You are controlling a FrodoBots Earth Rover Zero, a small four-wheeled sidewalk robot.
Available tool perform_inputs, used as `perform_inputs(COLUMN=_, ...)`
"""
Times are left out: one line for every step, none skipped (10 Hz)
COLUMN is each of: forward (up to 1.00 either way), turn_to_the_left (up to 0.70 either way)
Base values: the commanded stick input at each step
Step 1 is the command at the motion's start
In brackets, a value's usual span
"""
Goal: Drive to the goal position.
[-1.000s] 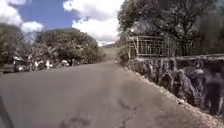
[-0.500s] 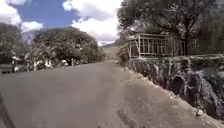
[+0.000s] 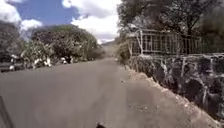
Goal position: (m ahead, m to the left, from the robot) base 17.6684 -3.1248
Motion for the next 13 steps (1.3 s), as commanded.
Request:
perform_inputs(forward=0.7, turn_to_the_left=0.0)
perform_inputs(forward=0.7, turn_to_the_left=0.0)
perform_inputs(forward=0.7, turn_to_the_left=0.0)
perform_inputs(forward=0.7, turn_to_the_left=0.0)
perform_inputs(forward=0.7, turn_to_the_left=0.0)
perform_inputs(forward=0.7, turn_to_the_left=0.0)
perform_inputs(forward=0.7, turn_to_the_left=0.0)
perform_inputs(forward=0.7, turn_to_the_left=0.0)
perform_inputs(forward=0.7, turn_to_the_left=0.0)
perform_inputs(forward=0.7, turn_to_the_left=0.0)
perform_inputs(forward=0.7, turn_to_the_left=0.0)
perform_inputs(forward=0.7, turn_to_the_left=0.0)
perform_inputs(forward=0.7, turn_to_the_left=0.0)
